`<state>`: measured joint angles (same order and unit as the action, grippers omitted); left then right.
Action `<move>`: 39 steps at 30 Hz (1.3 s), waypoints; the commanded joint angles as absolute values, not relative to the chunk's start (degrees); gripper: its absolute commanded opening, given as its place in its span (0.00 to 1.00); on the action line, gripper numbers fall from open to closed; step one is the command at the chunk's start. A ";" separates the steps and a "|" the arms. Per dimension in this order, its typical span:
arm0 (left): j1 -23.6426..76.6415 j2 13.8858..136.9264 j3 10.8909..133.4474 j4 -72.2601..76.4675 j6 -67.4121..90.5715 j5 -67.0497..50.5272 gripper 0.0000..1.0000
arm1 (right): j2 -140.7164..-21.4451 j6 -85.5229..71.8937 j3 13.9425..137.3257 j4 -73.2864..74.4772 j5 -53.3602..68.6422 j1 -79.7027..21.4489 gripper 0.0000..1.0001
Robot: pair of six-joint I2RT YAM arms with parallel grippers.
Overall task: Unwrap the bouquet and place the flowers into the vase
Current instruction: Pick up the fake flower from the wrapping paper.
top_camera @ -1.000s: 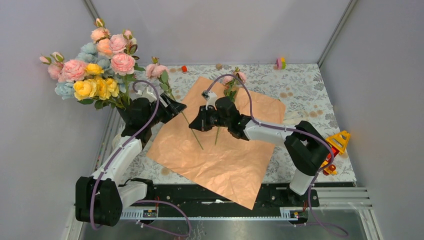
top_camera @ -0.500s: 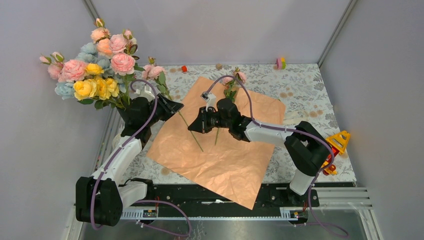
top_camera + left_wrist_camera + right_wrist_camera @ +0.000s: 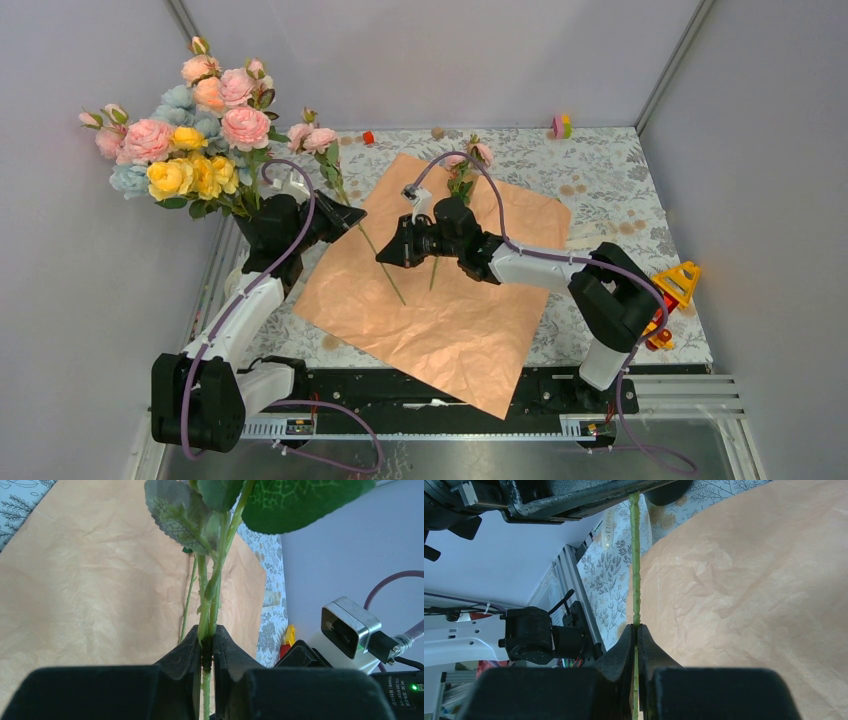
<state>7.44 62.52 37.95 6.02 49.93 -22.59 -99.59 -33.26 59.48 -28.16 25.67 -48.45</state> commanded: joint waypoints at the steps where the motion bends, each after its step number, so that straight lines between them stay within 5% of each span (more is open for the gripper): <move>1: 7.03 61.88 38.16 9.01 48.98 -24.04 0.00 | -96.88 -30.92 59.41 -30.37 25.75 -48.87 0.00; 5: 7.03 61.77 38.00 9.14 47.99 -24.53 0.00 | -96.70 -30.60 59.59 -30.10 26.39 -48.87 0.02; 13: 7.11 60.60 38.61 8.14 43.32 -25.82 0.00 | -94.89 -29.39 58.91 -29.58 24.36 -48.87 0.55; 17: 7.20 58.39 39.89 6.32 37.11 -27.17 0.00 | -92.89 -26.86 58.54 -27.69 21.89 -48.78 0.70; 29: 8.35 49.06 50.31 -11.64 5.35 -35.60 0.00 | -86.44 -24.30 53.57 -26.28 15.56 -41.53 0.77; 39: 8.44 44.05 64.09 -18.83 -2.21 -33.80 0.00 | -80.97 -22.85 48.96 -23.86 10.58 -36.52 0.79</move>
